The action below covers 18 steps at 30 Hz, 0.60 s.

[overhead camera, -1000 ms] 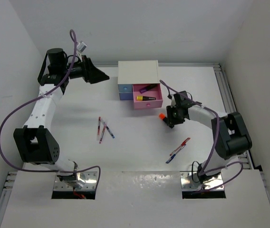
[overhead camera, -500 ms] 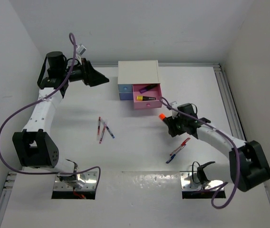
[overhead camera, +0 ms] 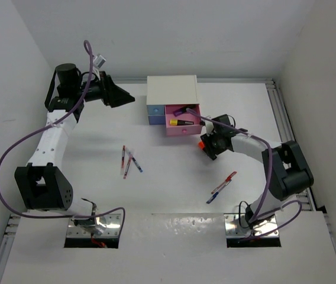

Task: Sort the stationery into containers
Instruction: Grab a piece of stationery with the right arm

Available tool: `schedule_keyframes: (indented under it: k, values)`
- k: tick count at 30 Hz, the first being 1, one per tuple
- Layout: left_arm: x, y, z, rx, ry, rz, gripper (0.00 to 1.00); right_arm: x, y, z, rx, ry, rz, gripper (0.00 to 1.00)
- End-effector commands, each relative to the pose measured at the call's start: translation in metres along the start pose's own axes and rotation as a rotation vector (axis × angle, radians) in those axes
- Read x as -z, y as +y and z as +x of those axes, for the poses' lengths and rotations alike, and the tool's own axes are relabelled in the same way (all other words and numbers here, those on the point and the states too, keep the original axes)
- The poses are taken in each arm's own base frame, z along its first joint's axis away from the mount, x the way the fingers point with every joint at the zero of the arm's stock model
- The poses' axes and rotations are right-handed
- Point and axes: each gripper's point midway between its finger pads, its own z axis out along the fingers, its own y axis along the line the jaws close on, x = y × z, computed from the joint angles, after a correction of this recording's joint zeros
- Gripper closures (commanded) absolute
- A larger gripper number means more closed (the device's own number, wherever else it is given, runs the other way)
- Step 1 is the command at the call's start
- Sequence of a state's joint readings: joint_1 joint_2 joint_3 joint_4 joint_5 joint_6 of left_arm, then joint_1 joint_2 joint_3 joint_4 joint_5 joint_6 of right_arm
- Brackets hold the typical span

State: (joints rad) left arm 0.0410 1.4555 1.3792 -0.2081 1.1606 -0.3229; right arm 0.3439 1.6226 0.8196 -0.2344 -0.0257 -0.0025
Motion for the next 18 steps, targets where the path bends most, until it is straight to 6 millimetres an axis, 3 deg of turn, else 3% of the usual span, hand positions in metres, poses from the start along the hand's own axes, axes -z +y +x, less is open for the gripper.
schedule_keyframes:
  k: [1, 6, 11, 12, 14, 15, 18]
  values:
    - [0.01, -0.013, -0.013, -0.072, -0.027, 0.018, 0.29, -0.005, -0.009, -0.007, 0.039, 0.007, 0.025, 0.54]
    - [0.011, -0.008, -0.013, -0.063, -0.026, 0.015, 0.29, -0.01, -0.008, 0.006, 0.037, 0.056, 0.017, 0.57]
    - [0.013, -0.01, -0.015, -0.074, -0.031, 0.016, 0.29, -0.01, -0.003, 0.029, -0.006, 0.099, 0.012, 0.6]
    - [0.012, -0.009, -0.014, -0.07, -0.029, 0.018, 0.29, -0.011, 0.0, 0.044, -0.049, 0.11, 0.013, 0.6]
    - [0.013, -0.01, -0.014, -0.07, -0.029, 0.015, 0.29, -0.004, -0.003, 0.027, -0.041, -0.008, 0.027, 0.59]
    - [0.014, -0.01, -0.014, -0.073, -0.031, 0.013, 0.29, -0.003, 0.0, 0.035, -0.039, -0.012, 0.02, 0.58]
    - [0.013, -0.008, -0.014, -0.067, -0.03, 0.015, 0.29, 0.003, 0.002, 0.03, -0.036, -0.018, 0.004, 0.61]
